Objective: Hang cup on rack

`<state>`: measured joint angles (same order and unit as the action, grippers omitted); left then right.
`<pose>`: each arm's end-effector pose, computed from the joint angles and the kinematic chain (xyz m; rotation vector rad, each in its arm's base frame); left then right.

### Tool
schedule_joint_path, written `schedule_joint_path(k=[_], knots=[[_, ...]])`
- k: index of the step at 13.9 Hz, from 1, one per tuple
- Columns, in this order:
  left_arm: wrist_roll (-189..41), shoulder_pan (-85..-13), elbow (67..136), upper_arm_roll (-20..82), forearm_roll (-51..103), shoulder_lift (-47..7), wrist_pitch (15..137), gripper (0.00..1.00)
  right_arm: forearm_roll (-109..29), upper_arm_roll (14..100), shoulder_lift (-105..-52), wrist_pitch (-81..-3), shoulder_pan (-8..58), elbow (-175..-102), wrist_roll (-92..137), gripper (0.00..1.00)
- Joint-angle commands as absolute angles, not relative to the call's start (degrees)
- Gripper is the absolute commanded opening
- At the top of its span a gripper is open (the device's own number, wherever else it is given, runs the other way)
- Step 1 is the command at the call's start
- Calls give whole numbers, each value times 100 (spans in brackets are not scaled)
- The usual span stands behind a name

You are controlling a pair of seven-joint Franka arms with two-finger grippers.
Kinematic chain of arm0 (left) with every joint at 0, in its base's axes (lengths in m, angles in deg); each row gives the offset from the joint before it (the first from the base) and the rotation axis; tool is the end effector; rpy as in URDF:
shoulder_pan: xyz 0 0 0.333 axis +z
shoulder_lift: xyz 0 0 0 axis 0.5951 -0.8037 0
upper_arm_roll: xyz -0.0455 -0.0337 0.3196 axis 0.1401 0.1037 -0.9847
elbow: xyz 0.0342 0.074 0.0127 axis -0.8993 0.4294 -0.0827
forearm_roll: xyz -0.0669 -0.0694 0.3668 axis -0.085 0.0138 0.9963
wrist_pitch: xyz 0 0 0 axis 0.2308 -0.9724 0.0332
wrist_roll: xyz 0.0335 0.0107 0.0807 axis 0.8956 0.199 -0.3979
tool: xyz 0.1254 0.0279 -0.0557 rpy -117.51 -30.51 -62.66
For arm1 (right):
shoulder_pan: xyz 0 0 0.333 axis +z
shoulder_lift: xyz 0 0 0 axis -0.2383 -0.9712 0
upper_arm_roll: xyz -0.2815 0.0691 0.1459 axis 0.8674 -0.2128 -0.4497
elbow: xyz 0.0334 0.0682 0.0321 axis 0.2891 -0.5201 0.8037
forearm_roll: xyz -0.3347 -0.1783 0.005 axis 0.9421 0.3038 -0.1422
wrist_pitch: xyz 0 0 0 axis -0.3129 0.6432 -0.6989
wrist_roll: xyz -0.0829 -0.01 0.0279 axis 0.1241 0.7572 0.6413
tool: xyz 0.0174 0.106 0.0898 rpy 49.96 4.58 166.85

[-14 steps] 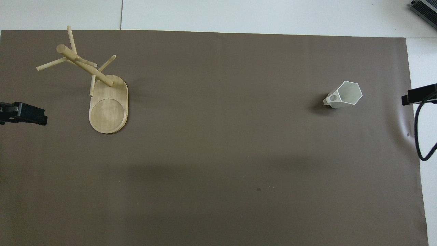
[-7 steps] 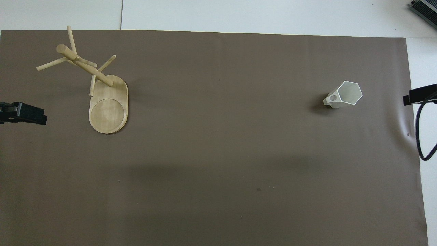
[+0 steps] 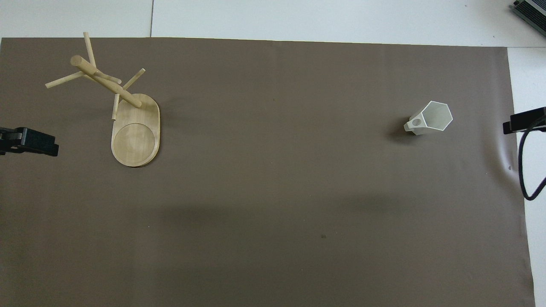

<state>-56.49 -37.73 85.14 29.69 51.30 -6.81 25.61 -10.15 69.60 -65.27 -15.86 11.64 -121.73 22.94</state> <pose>0.5164 -0.0231 0.6055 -3.1339 0.1245 0.0492 0.5512 -0.0707 0.6110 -3.1364 0.0049 -0.0723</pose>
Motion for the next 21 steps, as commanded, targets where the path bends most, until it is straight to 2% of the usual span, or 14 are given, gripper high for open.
schedule_joint_path(k=[1,3,6,12,21], knots=[[-5672,-3775,8596,2990,5216,-600,2600,100,-1034,6932,-6416,-1736,1106,-12385,2342,100],[-5689,-3784,8596,2990,5207,-600,2574,100,-1034,6932,-6363,-1919,1106,-12596,2315,100],[-5698,-3775,8596,2990,5207,-600,2574,100,-1043,6932,-6152,-2736,1045,-13175,2237,100],[-5707,-3766,8604,2982,5207,-591,2548,100,-1043,6932,-6248,-3634,1044,-13528,2157,100],[-5698,-3757,8604,2982,5207,-591,2548,100,-1131,6941,-7302,-4864,1027,-13757,2061,100]])
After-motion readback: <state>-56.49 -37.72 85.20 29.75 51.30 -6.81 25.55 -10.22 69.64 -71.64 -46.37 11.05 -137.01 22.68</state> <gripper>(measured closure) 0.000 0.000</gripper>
